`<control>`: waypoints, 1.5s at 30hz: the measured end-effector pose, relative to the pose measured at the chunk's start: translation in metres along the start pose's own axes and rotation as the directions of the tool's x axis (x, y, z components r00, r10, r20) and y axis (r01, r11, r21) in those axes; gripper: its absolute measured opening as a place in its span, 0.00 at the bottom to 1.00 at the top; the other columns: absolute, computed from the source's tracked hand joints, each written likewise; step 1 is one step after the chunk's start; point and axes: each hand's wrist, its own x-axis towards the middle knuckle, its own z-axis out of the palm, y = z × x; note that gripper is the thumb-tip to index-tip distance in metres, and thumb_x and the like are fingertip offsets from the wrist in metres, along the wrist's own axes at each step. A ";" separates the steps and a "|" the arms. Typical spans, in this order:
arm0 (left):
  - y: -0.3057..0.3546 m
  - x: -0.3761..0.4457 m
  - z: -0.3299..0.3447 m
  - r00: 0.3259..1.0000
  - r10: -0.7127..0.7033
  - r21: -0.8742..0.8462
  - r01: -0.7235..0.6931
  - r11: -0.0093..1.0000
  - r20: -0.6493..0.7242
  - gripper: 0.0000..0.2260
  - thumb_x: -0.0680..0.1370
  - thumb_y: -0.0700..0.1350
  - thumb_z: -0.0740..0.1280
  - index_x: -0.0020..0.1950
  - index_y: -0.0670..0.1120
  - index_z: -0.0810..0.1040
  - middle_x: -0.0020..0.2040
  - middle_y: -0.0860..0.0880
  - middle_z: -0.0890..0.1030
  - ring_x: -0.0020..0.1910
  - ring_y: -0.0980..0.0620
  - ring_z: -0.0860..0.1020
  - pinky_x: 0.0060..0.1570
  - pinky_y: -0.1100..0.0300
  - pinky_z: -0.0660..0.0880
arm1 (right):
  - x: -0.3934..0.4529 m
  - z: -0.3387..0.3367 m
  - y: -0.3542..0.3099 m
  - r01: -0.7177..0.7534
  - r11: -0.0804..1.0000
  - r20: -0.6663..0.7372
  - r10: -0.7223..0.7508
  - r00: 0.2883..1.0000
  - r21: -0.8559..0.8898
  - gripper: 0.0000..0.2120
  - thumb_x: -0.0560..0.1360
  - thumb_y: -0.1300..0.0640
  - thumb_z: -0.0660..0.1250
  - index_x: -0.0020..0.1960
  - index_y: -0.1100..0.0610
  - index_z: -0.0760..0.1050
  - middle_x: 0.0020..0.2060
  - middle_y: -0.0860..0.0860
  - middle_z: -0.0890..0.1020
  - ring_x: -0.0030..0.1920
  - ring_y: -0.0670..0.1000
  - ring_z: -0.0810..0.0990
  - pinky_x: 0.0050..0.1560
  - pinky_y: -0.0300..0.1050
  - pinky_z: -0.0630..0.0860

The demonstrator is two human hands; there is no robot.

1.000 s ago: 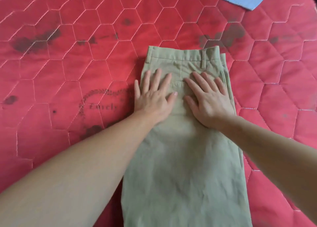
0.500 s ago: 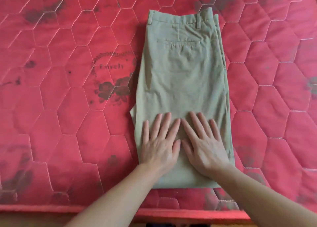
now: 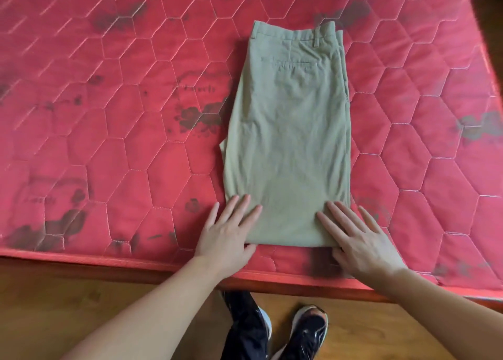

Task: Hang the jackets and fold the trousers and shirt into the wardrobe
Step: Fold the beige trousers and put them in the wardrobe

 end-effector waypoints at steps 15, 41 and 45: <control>-0.016 -0.003 -0.107 0.921 0.053 -0.618 0.215 0.756 0.386 0.18 0.69 0.65 0.70 0.34 0.51 0.75 0.32 0.56 0.76 0.32 0.57 0.75 0.36 0.59 0.70 | 0.010 -0.116 0.029 -0.383 0.675 0.456 0.078 0.886 0.630 0.16 0.75 0.53 0.68 0.30 0.56 0.71 0.26 0.44 0.68 0.30 0.46 0.66 0.30 0.37 0.63; -0.051 0.220 -0.102 0.855 -0.509 -0.879 0.160 0.449 -0.104 0.28 0.75 0.44 0.71 0.73 0.50 0.67 0.61 0.50 0.81 0.59 0.50 0.79 0.64 0.51 0.73 | 0.216 -0.068 0.092 -0.462 0.493 -0.074 0.738 0.670 0.737 0.20 0.74 0.46 0.69 0.62 0.51 0.70 0.52 0.51 0.79 0.52 0.55 0.79 0.46 0.45 0.68; -0.033 0.213 -0.098 0.760 -0.516 -0.603 0.209 0.770 -0.396 0.30 0.76 0.46 0.67 0.77 0.52 0.62 0.73 0.47 0.67 0.70 0.45 0.67 0.68 0.46 0.64 | 0.212 -0.076 0.083 -0.505 0.680 -0.245 0.695 0.676 0.531 0.31 0.75 0.49 0.63 0.75 0.49 0.58 0.69 0.55 0.66 0.65 0.60 0.69 0.61 0.57 0.69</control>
